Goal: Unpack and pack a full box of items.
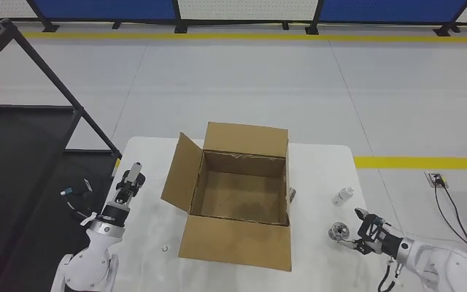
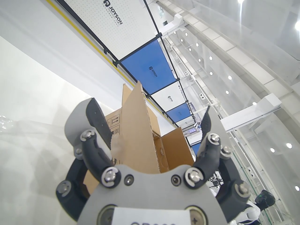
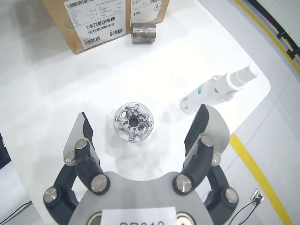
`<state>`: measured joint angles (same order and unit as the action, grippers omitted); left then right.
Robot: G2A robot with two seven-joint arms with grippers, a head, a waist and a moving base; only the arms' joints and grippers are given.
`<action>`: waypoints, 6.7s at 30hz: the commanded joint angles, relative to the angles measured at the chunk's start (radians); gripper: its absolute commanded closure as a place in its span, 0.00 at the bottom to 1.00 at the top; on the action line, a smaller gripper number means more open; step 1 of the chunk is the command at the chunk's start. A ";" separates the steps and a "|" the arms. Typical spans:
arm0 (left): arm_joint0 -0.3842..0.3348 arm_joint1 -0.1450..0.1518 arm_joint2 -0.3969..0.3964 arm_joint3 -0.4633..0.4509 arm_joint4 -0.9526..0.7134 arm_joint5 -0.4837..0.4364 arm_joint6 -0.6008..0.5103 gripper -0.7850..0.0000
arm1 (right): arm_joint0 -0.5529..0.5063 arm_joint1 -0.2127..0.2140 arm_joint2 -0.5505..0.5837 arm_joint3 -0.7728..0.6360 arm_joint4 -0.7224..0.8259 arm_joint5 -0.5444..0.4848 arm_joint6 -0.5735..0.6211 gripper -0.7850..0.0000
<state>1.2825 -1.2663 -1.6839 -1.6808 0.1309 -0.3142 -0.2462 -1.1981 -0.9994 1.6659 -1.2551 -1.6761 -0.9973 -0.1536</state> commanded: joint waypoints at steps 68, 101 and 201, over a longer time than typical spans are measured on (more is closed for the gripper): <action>0.000 0.000 0.000 0.000 0.000 0.000 0.000 0.00 | 0.545 0.038 -0.631 -0.780 0.733 0.413 0.865 1.00; 0.000 0.000 0.000 0.000 0.000 0.000 0.000 0.00 | 0.545 0.038 -0.631 -0.780 0.733 0.413 0.865 1.00; 0.068 0.018 -0.068 0.004 -0.010 -0.061 -0.063 0.00 | 1.157 -0.868 -1.418 1.055 1.046 0.590 0.852 0.15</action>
<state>1.3505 -1.2487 -1.7523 -1.6773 0.1213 -0.3752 -0.3089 -0.0412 -1.8664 0.2466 -0.2023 -0.6287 -0.4075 0.7001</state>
